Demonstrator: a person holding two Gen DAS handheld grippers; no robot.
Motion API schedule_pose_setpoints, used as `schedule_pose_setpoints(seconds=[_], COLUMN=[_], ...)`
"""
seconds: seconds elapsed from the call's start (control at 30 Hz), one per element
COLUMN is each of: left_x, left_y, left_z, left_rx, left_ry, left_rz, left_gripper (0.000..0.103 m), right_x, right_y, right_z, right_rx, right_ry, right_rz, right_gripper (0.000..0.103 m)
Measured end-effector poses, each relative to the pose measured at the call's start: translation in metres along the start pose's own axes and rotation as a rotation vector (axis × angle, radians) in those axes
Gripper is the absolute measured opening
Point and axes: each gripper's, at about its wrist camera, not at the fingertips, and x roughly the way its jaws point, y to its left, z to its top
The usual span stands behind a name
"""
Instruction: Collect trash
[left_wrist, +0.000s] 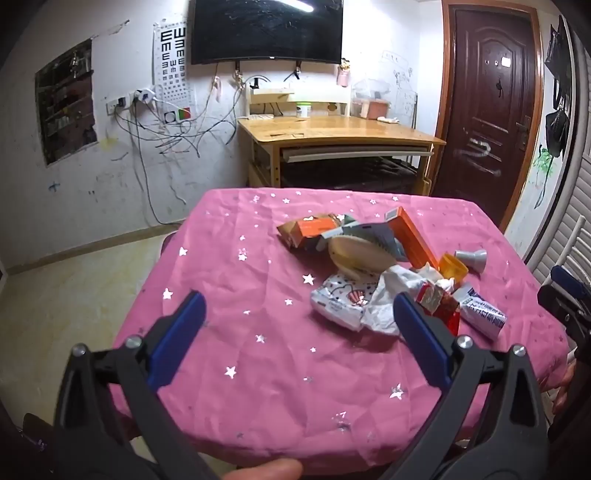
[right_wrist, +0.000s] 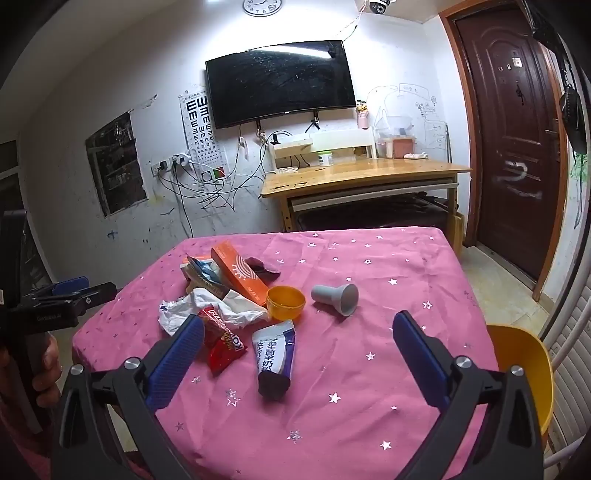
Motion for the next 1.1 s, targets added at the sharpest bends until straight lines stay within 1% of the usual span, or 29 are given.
schedule_pose_setpoints(seconds=[0.27,0.3,0.63,1.1], left_x=[-0.002,-0.002,-0.006,0.0], left_y=[0.003,0.003,0.0,0.004], left_z=[-0.001,-0.001,0.001,-0.002], left_rx=[-0.002,-0.003,0.006,0.009], left_ry=[0.004,0.004,0.011,0.014], left_rz=[0.0,0.0,-0.001,0.004], left_gripper=[0.097,0.097,0.097,0.097], right_x=[-0.001,-0.001,-0.001,-0.002], right_y=[0.003,-0.005,-0.009,-0.009], right_z=[-0.002,-0.001,-0.002,-0.001], right_rx=[-0.006,0.014,0.024,0.029], right_ry=[-0.009,-0.006,-0.017,-0.017], right_rz=[-0.011,-0.007,-0.011,-0.012], right_gripper=[0.096,0.096,0.096,0.096])
